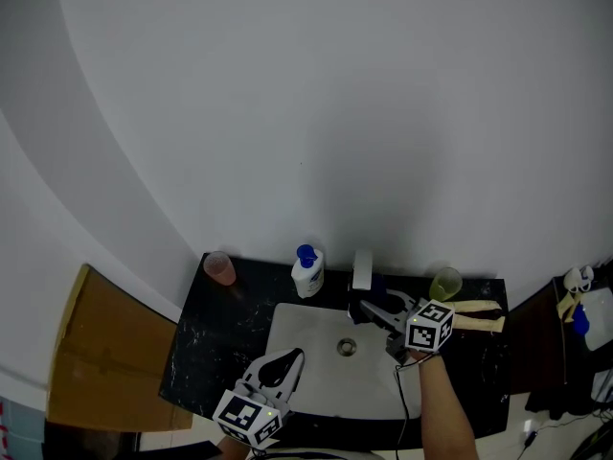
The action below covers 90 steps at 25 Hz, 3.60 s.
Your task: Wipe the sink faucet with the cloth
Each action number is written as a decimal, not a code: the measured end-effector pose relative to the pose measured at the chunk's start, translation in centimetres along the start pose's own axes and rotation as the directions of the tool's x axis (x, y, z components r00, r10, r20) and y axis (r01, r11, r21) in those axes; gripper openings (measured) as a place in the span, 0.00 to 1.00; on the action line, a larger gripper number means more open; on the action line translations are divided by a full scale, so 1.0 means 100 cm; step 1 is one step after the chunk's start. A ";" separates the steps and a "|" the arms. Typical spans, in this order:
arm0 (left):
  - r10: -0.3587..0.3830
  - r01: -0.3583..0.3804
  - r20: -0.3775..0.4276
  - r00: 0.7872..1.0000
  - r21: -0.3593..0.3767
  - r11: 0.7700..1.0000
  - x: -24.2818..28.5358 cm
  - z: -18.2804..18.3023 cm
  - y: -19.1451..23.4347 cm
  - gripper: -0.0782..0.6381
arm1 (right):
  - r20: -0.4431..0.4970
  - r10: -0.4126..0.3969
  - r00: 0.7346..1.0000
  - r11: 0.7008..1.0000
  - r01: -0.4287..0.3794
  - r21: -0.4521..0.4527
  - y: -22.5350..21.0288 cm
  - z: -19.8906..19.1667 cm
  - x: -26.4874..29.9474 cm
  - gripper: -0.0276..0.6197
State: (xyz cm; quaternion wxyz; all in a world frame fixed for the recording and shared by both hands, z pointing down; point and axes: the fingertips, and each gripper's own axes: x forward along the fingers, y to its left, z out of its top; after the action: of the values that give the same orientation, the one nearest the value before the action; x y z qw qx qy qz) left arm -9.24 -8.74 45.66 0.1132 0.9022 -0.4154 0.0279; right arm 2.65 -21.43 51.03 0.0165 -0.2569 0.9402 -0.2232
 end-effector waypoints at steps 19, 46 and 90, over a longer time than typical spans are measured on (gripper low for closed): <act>0.012 -0.012 -0.007 1.000 -0.006 1.000 -0.006 -0.004 0.001 0.11 | -0.255 0.323 0.911 0.847 -0.159 0.507 0.021 -0.012 0.012 0.24; -0.003 0.002 -0.020 1.000 -0.003 1.000 0.003 -0.007 -0.012 0.11 | -0.290 -0.027 0.957 0.998 0.044 0.050 -0.028 -0.007 0.005 0.24; 0.033 -0.033 -0.026 0.999 -0.006 0.999 -0.002 -0.003 -0.008 0.11 | -0.256 -0.070 0.964 0.997 0.078 0.020 -0.029 -0.014 -0.004 0.24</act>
State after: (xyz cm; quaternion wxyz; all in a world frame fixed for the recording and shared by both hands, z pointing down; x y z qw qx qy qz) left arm -8.74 -7.99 45.76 0.1211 0.8943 -0.4289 0.0402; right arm 4.16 -22.92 53.50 -0.1090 -0.2608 0.9207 -0.2689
